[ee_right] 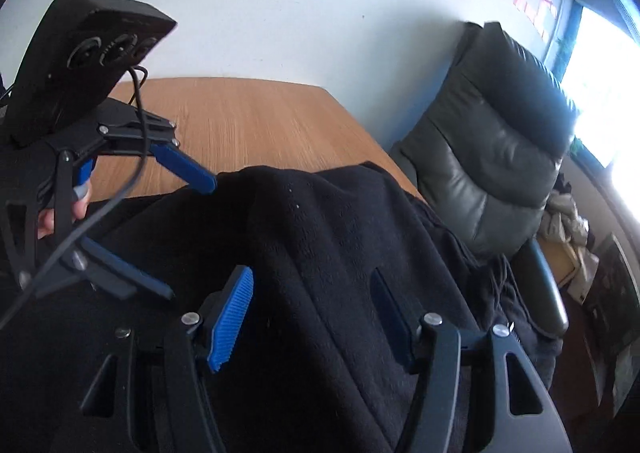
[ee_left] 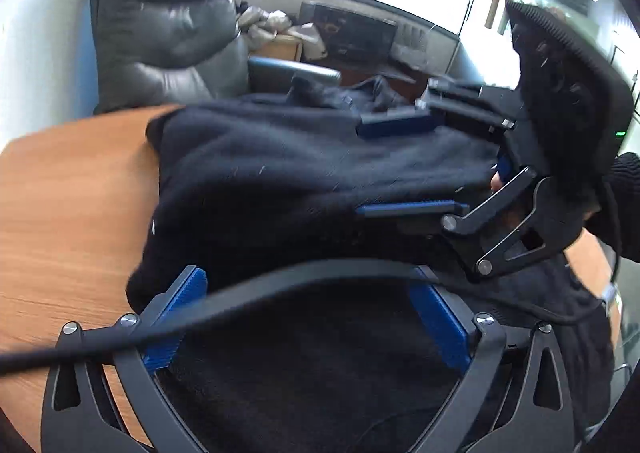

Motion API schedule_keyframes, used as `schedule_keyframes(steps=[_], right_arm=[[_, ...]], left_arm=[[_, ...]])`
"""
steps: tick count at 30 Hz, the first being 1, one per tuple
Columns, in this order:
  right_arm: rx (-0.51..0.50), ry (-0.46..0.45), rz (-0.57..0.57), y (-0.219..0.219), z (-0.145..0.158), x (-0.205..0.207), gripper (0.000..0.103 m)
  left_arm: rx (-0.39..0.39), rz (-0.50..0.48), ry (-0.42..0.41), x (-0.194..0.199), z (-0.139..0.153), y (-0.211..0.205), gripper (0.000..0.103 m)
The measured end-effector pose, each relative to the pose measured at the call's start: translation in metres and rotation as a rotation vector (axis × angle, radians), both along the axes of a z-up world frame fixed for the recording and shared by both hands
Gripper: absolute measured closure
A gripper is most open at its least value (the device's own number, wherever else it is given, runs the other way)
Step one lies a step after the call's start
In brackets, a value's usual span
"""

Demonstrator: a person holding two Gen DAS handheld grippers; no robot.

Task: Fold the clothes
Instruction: 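Fold the held side over toward the zipper and open the right tool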

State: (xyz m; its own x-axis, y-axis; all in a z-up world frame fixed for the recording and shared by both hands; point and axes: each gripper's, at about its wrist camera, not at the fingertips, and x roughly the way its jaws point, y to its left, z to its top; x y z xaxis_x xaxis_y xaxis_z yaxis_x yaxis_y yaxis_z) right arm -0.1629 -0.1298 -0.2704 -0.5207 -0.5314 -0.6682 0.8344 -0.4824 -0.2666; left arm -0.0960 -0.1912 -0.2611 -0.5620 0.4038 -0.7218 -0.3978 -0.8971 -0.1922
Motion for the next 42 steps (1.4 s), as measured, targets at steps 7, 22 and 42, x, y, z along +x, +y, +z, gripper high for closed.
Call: schedule_keyframes(steps=[7, 22, 42], right_arm=[[-0.061, -0.04, -0.111, -0.003, -0.011, -0.032, 0.089], [-0.099, -0.17, -0.166, 0.031, -0.01, -0.012, 0.066], [-0.214, -0.209, -0.806, 0.236, -0.049, -0.002, 0.049]], left_arm=[[0.083, -0.005, 0.017, -0.016, -0.007, -0.011, 0.003], [0.067, 0.095, -0.017, -0.001, -0.004, -0.026, 0.007], [0.118, -0.114, -0.018, -0.073, -0.007, 0.072, 0.006]])
